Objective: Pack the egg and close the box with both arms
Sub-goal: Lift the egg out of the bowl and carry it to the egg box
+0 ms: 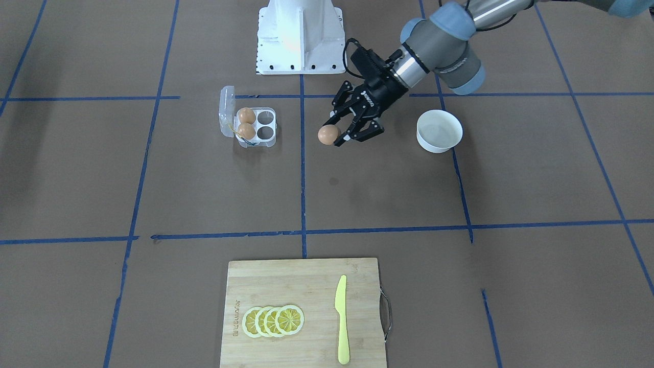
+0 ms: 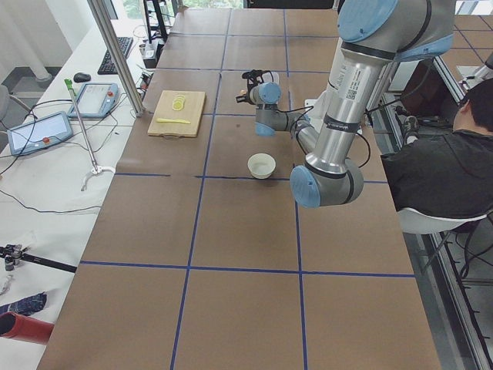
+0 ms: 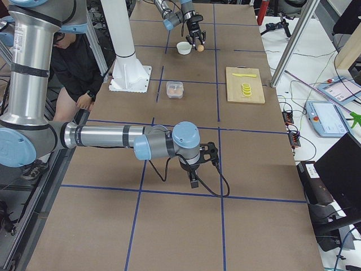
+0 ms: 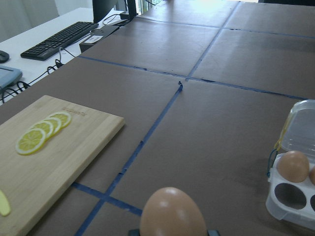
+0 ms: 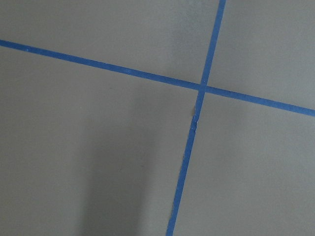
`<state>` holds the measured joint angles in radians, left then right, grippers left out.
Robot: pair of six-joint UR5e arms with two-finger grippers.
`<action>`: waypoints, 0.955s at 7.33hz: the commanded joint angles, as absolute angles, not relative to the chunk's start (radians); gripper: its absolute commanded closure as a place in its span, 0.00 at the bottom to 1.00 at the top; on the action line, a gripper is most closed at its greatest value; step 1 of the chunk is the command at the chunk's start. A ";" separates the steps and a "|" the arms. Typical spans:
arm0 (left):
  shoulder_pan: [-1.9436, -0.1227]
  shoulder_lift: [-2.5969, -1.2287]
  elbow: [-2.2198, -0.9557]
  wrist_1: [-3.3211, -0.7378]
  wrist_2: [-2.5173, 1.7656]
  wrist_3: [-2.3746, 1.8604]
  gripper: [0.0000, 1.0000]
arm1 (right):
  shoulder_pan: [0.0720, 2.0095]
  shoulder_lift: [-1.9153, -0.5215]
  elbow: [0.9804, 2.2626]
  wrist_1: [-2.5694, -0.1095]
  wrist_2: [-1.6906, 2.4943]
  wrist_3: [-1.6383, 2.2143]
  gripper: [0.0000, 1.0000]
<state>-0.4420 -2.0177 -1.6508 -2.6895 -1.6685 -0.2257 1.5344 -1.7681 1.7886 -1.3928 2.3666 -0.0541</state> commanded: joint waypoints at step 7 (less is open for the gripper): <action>-0.218 -2.217 -1.465 -2.701 -1.477 -0.172 0.76 | 1.540 -1.772 1.786 -1.393 2.362 -0.055 0.00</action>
<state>-0.2362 -2.2129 -1.4656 -2.7013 -1.4847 -0.1716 1.5389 -1.7710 1.7858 -1.3929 2.3635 -0.0546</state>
